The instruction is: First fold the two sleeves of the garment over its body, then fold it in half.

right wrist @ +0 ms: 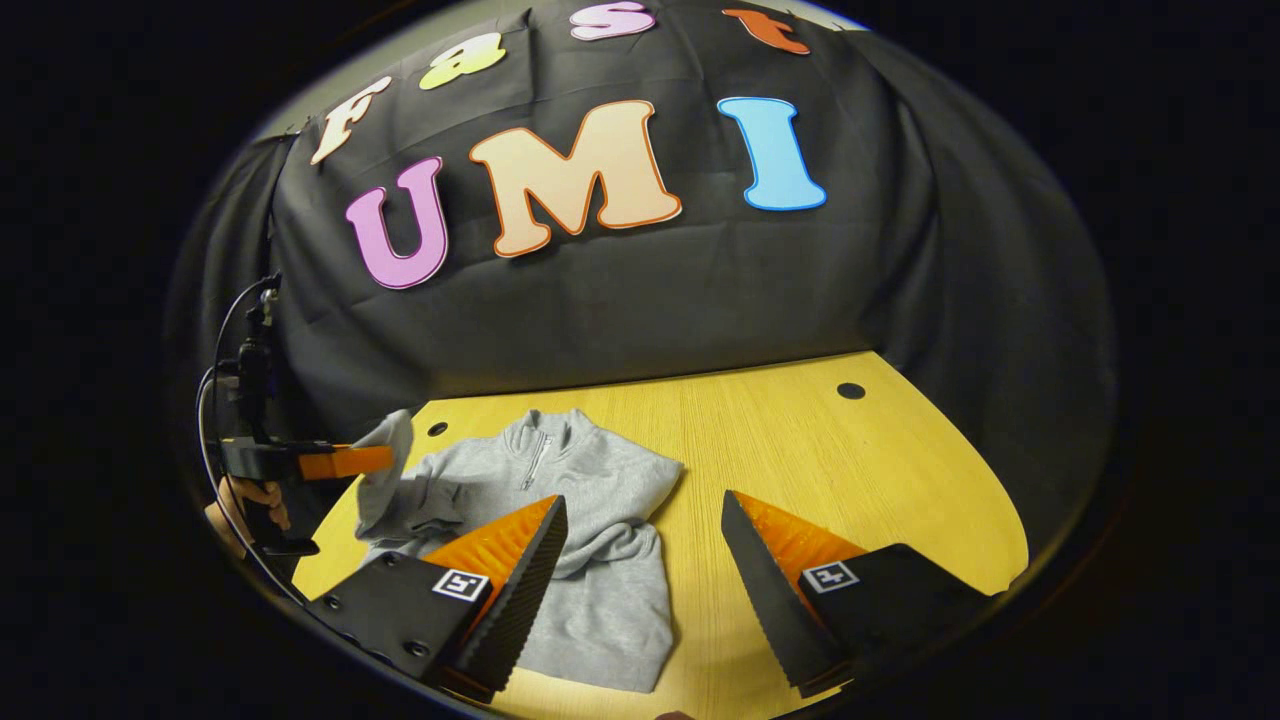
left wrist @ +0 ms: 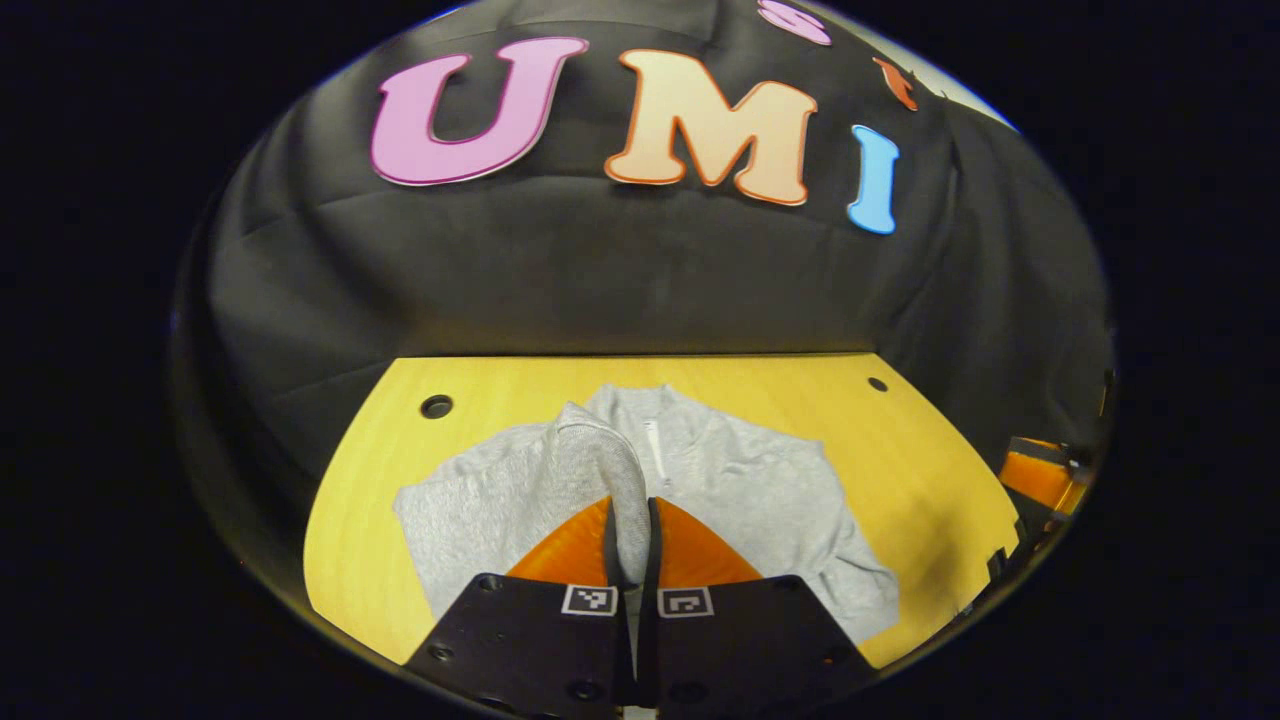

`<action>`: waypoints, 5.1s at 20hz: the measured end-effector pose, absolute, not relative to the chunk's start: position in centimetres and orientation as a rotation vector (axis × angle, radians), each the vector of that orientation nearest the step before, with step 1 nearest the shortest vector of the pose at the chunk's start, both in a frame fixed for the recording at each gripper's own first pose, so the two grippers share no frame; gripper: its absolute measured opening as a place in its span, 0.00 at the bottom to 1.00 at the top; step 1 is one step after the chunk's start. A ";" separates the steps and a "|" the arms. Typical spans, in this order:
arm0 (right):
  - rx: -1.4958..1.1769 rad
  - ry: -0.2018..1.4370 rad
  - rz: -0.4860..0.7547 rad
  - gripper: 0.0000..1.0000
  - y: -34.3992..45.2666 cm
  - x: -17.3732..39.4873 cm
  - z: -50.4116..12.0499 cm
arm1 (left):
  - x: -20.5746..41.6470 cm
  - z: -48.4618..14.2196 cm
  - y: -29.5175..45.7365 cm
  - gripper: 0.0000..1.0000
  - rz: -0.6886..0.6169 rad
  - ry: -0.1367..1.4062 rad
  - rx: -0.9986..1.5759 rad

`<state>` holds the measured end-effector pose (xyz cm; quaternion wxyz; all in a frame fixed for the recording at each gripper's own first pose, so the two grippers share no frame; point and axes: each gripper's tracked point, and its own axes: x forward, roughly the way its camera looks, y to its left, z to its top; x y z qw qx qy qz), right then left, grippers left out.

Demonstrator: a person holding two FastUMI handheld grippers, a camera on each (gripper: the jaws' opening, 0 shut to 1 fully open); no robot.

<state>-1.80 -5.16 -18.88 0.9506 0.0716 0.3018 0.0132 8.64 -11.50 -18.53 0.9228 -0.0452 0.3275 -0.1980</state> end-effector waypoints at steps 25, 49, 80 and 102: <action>0.162 0.645 0.074 0.98 -6.1 -3.9 -21.0 | 8.6 -20.3 -22.1 0.96 -0.501 0.609 -0.074; -0.014 0.813 0.068 0.94 -1.2 -8.5 -29.7 | -6.8 -28.5 2.3 0.96 -0.196 0.801 -0.069; -0.029 1.090 0.188 0.33 2.2 -13.7 -38.2 | -9.4 -34.3 0.1 0.05 -0.093 0.872 -0.099; 0.307 0.964 0.376 0.03 2.1 -4.4 -28.3 | -4.3 -26.1 -1.3 0.00 -0.034 0.965 -0.316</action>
